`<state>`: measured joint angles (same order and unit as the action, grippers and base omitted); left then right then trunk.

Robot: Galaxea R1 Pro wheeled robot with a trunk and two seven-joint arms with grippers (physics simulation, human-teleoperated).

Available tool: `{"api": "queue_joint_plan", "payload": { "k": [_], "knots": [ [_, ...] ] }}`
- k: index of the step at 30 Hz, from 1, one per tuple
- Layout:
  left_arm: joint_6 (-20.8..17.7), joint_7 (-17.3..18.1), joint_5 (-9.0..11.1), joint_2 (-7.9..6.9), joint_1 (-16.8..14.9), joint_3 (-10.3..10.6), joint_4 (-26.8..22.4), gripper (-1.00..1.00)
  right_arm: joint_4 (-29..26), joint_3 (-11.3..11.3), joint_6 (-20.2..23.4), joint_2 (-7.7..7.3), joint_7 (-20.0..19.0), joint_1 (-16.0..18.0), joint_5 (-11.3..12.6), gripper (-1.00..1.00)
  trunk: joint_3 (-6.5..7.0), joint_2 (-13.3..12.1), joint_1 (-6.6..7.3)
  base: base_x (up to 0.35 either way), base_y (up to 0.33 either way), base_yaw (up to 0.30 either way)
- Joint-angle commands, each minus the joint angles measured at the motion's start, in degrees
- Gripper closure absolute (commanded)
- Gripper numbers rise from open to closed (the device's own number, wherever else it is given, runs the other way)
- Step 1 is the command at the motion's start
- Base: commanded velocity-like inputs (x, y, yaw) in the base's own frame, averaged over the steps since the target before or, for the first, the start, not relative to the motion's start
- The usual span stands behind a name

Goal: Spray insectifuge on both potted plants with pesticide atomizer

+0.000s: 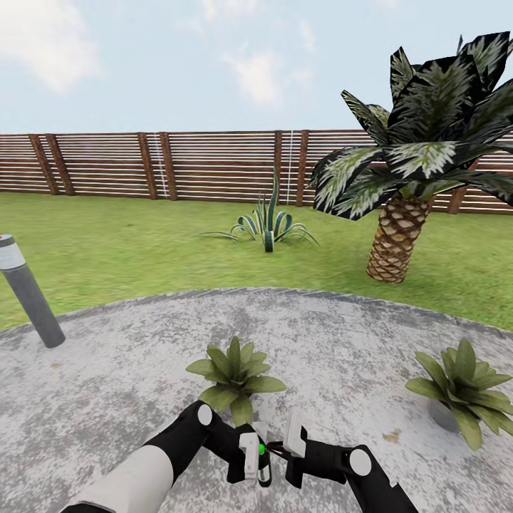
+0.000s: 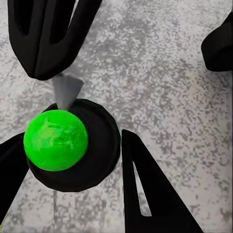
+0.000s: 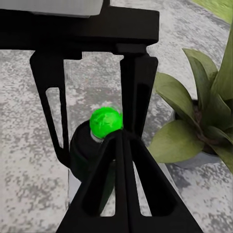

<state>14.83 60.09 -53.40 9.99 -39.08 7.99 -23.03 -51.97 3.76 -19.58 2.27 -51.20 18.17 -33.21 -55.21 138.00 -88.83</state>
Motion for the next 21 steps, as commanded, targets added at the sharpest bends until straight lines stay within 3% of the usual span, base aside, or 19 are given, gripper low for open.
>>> {"api": "queue_joint_plan", "payload": {
  "k": [1,10,15,16,21],
  "knots": [
    [0.3,0.0,-0.4,-0.38,0.0,0.0,-0.1,1.0,-0.1,-0.1,-0.3,0.02,0.0,0.0,-0.5,1.0,-0.05,0.0,0.01,0.0,0.0,0.0],
    [0.4,0.0,-0.3,-8.35,0.2,0.0,0.0,1.0,0.0,-0.1,-0.3,0.02,0.2,0.0,-0.8,1.0,-0.05,0.0,0.01,0.0,0.0,0.0],
    [0.5,0.0,-0.4,-11.63,0.3,-0.1,0.0,1.0,0.1,-0.1,0.0,0.02,0.2,0.0,-0.9,1.0,-0.05,0.0,0.01,0.0,0.0,0.0],
    [0.5,0.0,-0.4,-12.43,0.3,-0.1,0.0,1.0,0.1,-0.1,0.0,0.02,0.2,0.0,-1.0,-1.0,-0.05,0.0,0.01,0.0,0.0,0.0],
    [0.4,-0.1,-0.3,-14.79,0.3,-0.1,0.0,1.0,0.3,-0.3,0.1,-0.05,0.3,0.0,-1.0,-1.0,-0.05,0.0,0.01,0.0,0.0,0.0]
  ]
}}
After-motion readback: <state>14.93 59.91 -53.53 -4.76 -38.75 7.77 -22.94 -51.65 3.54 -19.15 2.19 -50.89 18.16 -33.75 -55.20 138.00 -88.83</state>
